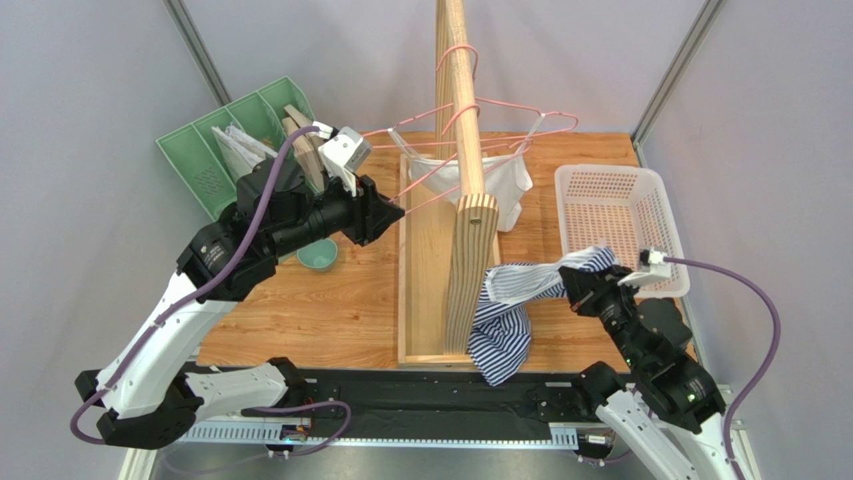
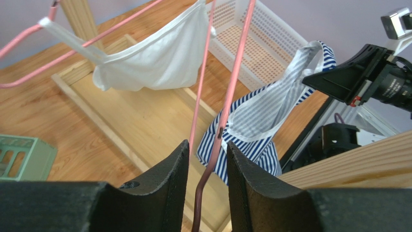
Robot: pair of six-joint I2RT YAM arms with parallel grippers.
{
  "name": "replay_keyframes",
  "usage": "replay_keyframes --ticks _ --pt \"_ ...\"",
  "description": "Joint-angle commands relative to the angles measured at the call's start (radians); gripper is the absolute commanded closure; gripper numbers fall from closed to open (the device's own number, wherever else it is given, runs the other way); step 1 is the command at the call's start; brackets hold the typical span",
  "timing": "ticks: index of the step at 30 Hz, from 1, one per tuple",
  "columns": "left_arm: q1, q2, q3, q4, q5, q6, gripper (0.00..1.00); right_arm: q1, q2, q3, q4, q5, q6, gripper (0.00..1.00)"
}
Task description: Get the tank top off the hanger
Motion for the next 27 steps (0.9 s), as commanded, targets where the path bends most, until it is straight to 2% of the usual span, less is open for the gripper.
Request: replay_keyframes --ticks 1,2,5,6,8,9,11,14,15,18,20,21,27 --pt "0.004 -0.045 -0.014 -0.017 -0.1 -0.008 0.57 0.003 0.128 0.009 0.165 -0.283 -0.079 1.0" --pt "0.004 -0.055 -0.014 -0.016 -0.1 -0.005 0.54 0.002 0.16 0.002 0.183 -0.408 -0.079 1.0" --pt "0.004 -0.069 -0.013 -0.022 -0.101 0.002 0.49 0.001 0.308 -0.046 0.255 -0.606 -0.05 0.93" --pt "0.004 -0.072 -0.014 -0.028 -0.101 0.003 0.48 0.003 0.416 -0.06 0.257 -0.648 -0.044 0.86" --pt "0.004 -0.08 -0.016 -0.036 -0.097 0.005 0.47 0.008 0.531 -0.048 0.208 -0.704 -0.047 0.75" --pt "0.006 -0.083 -0.02 -0.039 -0.088 0.005 0.47 0.02 0.596 -0.038 0.176 -0.686 -0.05 0.62" --pt "0.004 -0.103 -0.037 -0.036 -0.074 0.003 0.46 0.076 0.726 -0.021 0.123 -0.588 -0.051 0.52" --pt "0.004 -0.135 -0.065 -0.028 -0.068 0.0 0.46 0.173 0.805 -0.035 0.188 -0.458 -0.004 0.36" --pt "0.004 -0.141 -0.07 -0.028 -0.064 0.002 0.46 0.195 0.822 -0.032 0.2 -0.419 0.005 0.26" --pt "0.004 -0.18 -0.089 -0.029 -0.063 0.002 0.45 0.277 0.914 -0.002 0.214 -0.263 0.011 0.15" --pt "0.004 -0.212 -0.106 -0.032 -0.074 0.002 0.45 0.328 0.986 0.02 0.219 -0.152 0.019 0.13" --pt "0.004 -0.221 -0.114 -0.031 -0.083 0.003 0.45 0.343 1.01 0.026 0.219 -0.115 0.024 0.07" --pt "0.004 -0.298 -0.174 -0.062 -0.169 0.009 0.43 0.452 1.26 0.099 0.209 0.084 0.045 0.02"
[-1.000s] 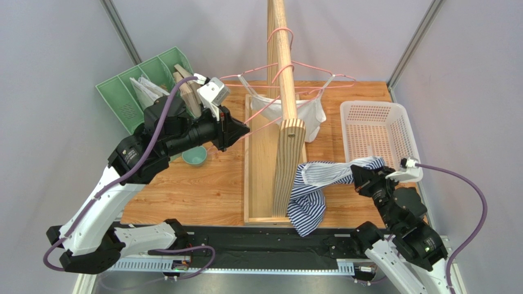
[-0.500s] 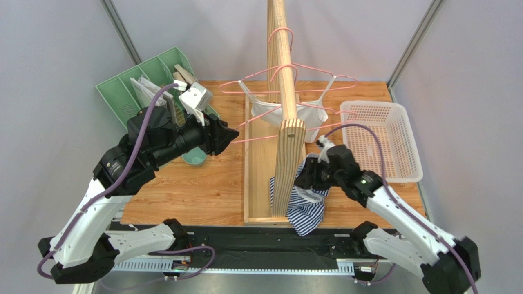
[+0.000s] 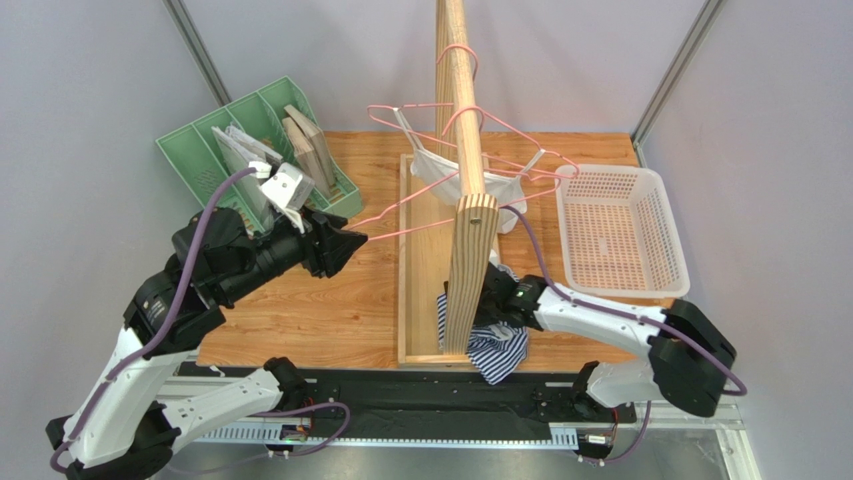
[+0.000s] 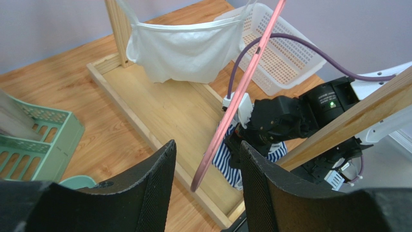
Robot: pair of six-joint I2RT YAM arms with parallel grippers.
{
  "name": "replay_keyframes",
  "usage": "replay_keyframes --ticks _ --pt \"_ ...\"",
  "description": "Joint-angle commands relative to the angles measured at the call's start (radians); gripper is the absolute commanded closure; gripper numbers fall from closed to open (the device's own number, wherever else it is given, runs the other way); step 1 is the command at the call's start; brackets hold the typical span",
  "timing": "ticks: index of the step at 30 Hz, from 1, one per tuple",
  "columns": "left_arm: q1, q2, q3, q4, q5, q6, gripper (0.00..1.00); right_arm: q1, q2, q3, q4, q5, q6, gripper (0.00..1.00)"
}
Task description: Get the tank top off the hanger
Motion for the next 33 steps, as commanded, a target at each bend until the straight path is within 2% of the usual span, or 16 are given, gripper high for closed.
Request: replay_keyframes --ticks 1,5,10,16,22,24,28,31,33 --pt "0.004 -0.057 -0.031 -0.019 -0.066 0.009 0.42 0.075 0.17 0.062 -0.013 0.283 0.039 0.02" --pt "0.003 -0.105 -0.057 -0.025 -0.08 0.003 0.42 0.123 0.305 0.121 -0.074 0.385 0.093 0.01" --pt "0.003 -0.154 -0.065 -0.053 -0.08 -0.002 0.42 0.166 0.362 0.101 -0.012 0.376 0.107 0.02" --pt "0.003 -0.188 -0.075 -0.07 -0.093 -0.002 0.42 0.175 0.321 0.033 0.08 0.359 0.121 0.08" --pt "0.004 -0.194 -0.078 -0.075 -0.084 -0.014 0.42 0.167 0.241 -0.013 0.119 0.379 0.117 0.2" --pt "0.003 -0.196 -0.08 -0.075 -0.078 -0.016 0.42 0.16 0.217 -0.022 0.122 0.396 0.119 0.35" --pt "0.003 -0.193 -0.083 -0.075 -0.072 -0.023 0.42 0.146 0.143 -0.031 0.123 0.414 0.11 0.73" --pt "0.004 -0.194 -0.083 -0.073 -0.073 -0.026 0.42 0.131 0.056 -0.034 0.136 0.411 0.07 0.95" --pt "0.003 -0.19 -0.085 -0.075 -0.075 -0.031 0.42 0.121 -0.025 -0.034 0.151 0.411 0.036 1.0"
